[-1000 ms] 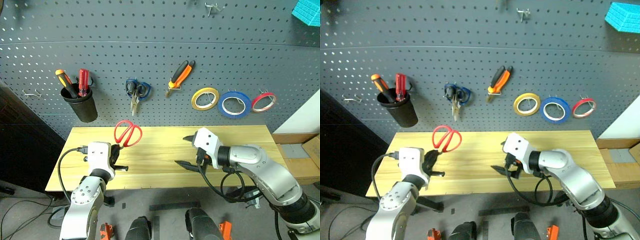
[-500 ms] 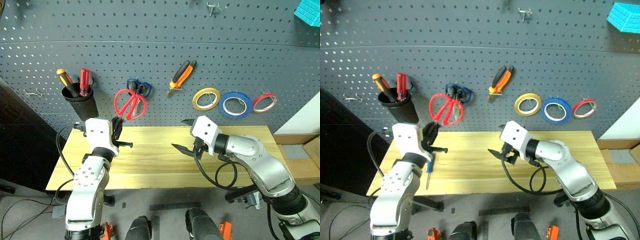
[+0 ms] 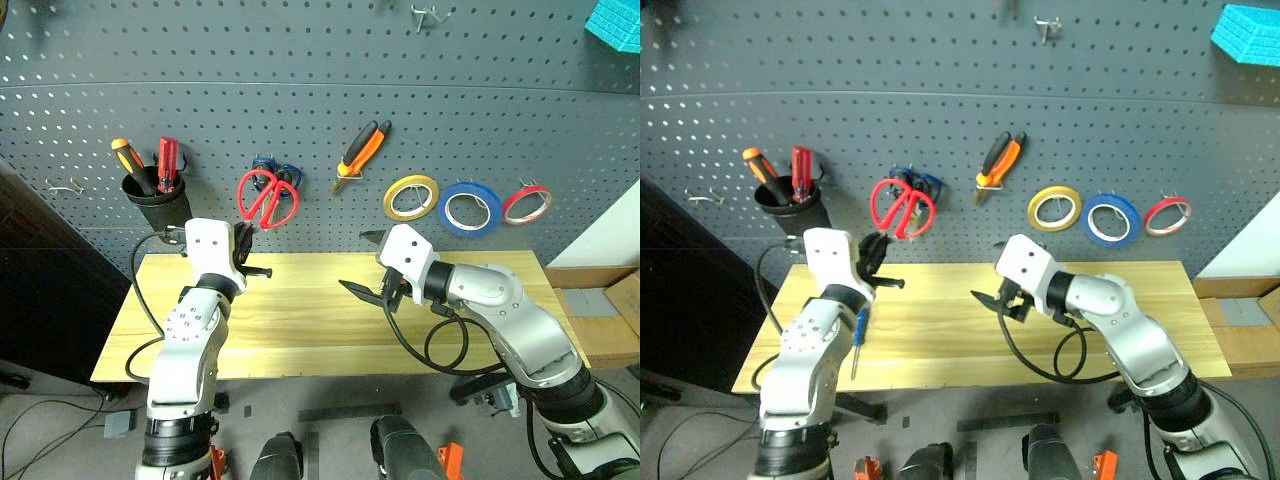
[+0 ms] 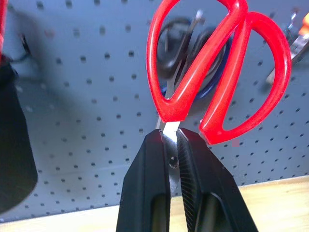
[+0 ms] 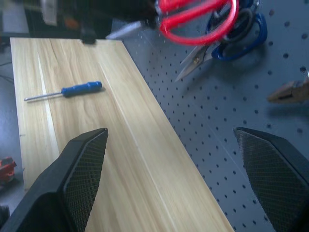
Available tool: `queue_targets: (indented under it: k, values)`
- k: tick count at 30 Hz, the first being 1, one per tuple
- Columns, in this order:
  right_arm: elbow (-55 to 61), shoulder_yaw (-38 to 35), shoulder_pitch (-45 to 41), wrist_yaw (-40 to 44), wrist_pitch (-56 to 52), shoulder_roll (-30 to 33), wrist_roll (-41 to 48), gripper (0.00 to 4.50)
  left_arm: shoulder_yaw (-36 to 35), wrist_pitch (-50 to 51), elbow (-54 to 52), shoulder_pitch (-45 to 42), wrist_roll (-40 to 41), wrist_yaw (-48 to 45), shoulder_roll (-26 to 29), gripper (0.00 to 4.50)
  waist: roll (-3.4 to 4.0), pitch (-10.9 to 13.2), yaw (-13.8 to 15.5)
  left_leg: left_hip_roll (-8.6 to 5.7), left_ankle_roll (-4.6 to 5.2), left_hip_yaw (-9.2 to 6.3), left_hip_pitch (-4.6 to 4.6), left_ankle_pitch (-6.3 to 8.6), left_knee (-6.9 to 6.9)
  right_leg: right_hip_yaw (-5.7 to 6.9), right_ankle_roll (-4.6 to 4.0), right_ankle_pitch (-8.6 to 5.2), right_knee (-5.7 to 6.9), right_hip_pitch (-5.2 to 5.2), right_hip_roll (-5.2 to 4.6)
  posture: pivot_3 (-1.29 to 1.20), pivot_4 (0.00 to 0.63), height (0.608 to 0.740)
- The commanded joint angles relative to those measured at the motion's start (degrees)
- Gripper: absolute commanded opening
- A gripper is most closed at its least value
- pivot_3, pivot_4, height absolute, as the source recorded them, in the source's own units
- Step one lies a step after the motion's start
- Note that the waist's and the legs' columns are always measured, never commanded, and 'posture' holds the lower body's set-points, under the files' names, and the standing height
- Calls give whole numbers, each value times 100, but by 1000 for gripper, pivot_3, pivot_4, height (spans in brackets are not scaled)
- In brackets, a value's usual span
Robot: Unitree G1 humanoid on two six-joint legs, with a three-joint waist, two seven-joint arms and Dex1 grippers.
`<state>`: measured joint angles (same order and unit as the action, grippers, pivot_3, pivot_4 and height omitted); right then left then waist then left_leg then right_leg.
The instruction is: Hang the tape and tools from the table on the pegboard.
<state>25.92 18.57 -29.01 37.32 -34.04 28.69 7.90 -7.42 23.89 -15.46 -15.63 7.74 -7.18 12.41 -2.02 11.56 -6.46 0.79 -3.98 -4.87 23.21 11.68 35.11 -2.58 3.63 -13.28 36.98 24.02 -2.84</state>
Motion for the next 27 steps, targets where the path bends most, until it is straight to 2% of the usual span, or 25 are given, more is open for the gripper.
queue_targets:
  k: [1, 8, 10, 17, 20, 27]
  values:
    - [83, -139, -132, 8, 102, -49, -11, 4500, 56, -256, 155, -297, -40, 38, -64, 18, 0, 0, 3, 0, 0, 0, 1, 0, 1, 0, 1, 1, 0, 0, 0, -177, 157, 740]
    - [131, -129, -107, -6, 55, -65, -21, 4500, 75, -344, 481, -374, -35, 39, -138, 18, 1, 0, -17, 0, 0, 0, 0, 0, 1, 0, 1, 1, 3, 1, 0, -186, 152, 740]
    - [136, -124, -100, -7, 54, -63, -25, 4500, 100, -327, 464, -338, 7, -28, -139, 735, 1, 0, -14, 0, 0, 0, -1, 0, 2, 0, 1, 1, 6, 0, 0, -186, 152, 740]
    - [113, -104, -65, -25, -25, -77, -24, 4500, 45, -21, 185, -33, 59, 26, -126, 2789, 1, 0, -25, 0, 0, 0, -2, 0, 7, -1, 2, 2, 7, -2, 0, -179, 163, 740]
    - [158, -180, 10, -150, -449, -181, 100, 4500, -60, 320, -18, 370, 99, -127, 114, 3701, 1, 0, -37, 1, 0, 0, -4, 0, 5, -2, 1, 2, 9, -1, 0, -174, 174, 740]
    - [422, -499, 115, -425, -2125, -666, 782, 4500, -912, 1539, 132, 1028, 429, -232, 755, 3701, 1, 18, -35, 3, 1, 0, -12, 0, 6, -4, -2, 0, 19, -2, 2, -140, 214, 740]
